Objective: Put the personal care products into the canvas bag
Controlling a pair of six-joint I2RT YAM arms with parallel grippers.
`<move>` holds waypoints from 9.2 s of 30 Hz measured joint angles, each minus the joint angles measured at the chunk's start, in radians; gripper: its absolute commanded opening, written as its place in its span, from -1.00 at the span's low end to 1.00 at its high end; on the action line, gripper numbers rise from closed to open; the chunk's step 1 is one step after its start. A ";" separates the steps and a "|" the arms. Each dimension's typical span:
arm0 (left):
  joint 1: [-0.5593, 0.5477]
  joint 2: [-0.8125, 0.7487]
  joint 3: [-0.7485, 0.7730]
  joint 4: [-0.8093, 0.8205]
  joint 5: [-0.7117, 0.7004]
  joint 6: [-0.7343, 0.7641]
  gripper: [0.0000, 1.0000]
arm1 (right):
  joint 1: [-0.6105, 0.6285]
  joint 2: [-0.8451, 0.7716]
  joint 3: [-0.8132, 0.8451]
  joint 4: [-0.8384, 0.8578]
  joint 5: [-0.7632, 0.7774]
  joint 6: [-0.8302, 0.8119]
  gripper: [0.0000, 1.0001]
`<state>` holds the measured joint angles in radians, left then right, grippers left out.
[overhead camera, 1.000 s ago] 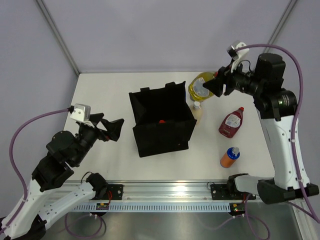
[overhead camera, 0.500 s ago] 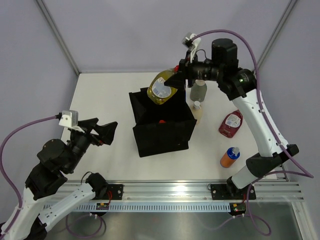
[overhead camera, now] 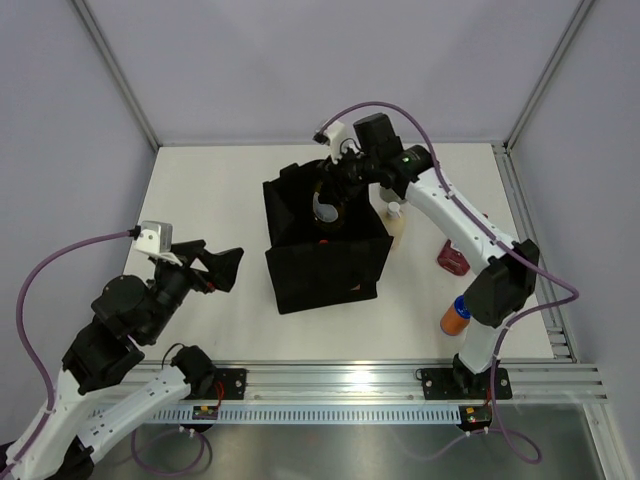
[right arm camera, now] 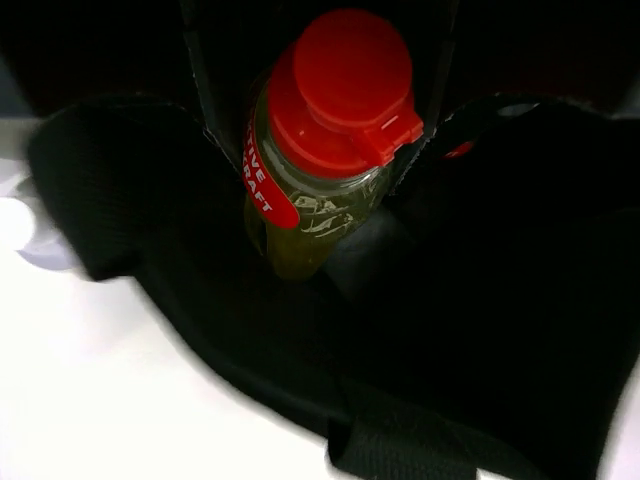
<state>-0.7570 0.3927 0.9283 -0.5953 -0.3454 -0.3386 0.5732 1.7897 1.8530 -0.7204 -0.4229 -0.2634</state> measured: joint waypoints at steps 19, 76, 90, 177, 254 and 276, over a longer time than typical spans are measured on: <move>0.000 -0.010 -0.056 0.037 0.031 0.008 0.98 | 0.067 0.077 -0.180 0.118 0.203 -0.138 0.59; 0.000 0.137 0.021 0.097 0.216 0.080 0.98 | -0.515 -0.830 -0.555 -0.416 -0.051 -0.151 0.95; 0.000 0.061 0.009 0.049 0.211 0.103 0.98 | -0.516 -0.788 -0.620 -0.492 0.138 -0.185 0.99; 0.000 0.095 0.007 0.050 0.211 0.060 0.98 | -0.225 -0.099 0.463 -0.576 -0.284 -0.117 -1.00; 0.000 0.210 0.016 0.142 0.241 0.005 0.98 | -0.539 -0.286 -0.724 0.198 -0.205 0.177 0.99; 0.000 0.211 -0.015 0.141 0.232 0.006 0.98 | -0.271 -0.103 -0.715 0.429 0.305 0.303 0.89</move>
<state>-0.7570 0.6037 0.9131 -0.4541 -0.1131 -0.3321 0.3023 1.6863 1.1385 -0.2916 -0.1181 0.0391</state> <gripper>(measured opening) 0.985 0.973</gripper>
